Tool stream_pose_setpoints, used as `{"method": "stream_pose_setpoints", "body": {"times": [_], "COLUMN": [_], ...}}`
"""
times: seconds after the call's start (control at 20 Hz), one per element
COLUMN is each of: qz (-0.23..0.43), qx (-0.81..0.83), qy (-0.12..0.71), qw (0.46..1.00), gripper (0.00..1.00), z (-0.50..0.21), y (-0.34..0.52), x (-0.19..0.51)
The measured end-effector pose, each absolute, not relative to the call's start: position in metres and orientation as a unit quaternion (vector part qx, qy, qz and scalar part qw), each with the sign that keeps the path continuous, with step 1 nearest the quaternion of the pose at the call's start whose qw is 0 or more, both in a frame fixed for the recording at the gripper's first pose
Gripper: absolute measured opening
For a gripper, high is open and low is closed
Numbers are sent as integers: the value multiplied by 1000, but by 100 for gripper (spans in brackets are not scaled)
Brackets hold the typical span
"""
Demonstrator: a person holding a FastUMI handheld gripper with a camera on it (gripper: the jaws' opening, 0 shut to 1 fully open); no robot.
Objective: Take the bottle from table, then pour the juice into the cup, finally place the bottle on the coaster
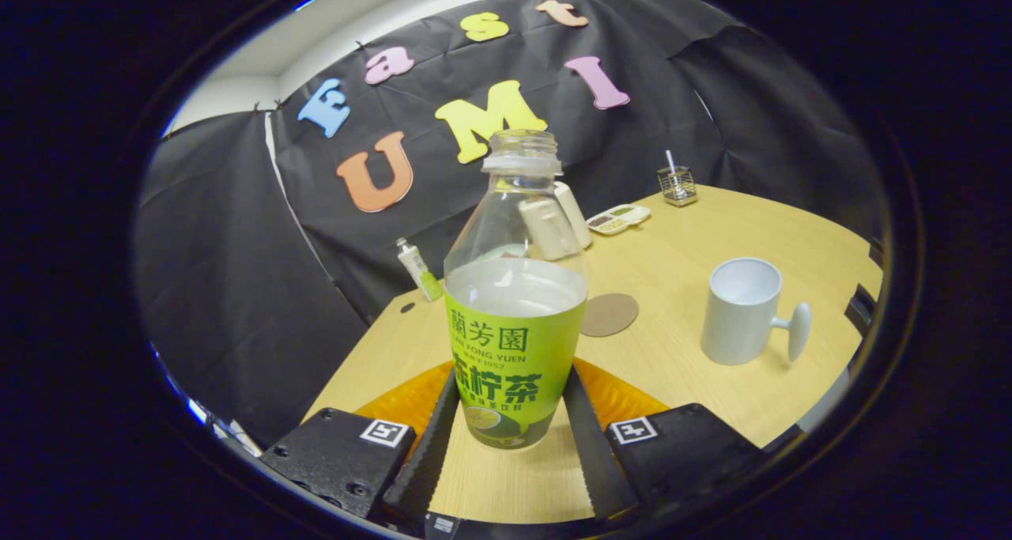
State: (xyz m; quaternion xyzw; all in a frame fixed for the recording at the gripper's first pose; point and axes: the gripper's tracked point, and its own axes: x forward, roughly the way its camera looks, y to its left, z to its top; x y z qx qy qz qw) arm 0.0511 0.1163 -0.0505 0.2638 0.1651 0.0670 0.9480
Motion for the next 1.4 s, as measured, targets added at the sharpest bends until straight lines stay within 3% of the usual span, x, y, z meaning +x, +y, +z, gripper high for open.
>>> {"method": "stream_pose_setpoints", "body": {"times": [0.45, 1.4], "qz": [126, 174], "qx": [494, 676], "qy": [115, 69], "qw": [853, 712], "gripper": [77, 77], "z": [-23, 20], "y": [113, 95], "x": [60, 63]}}
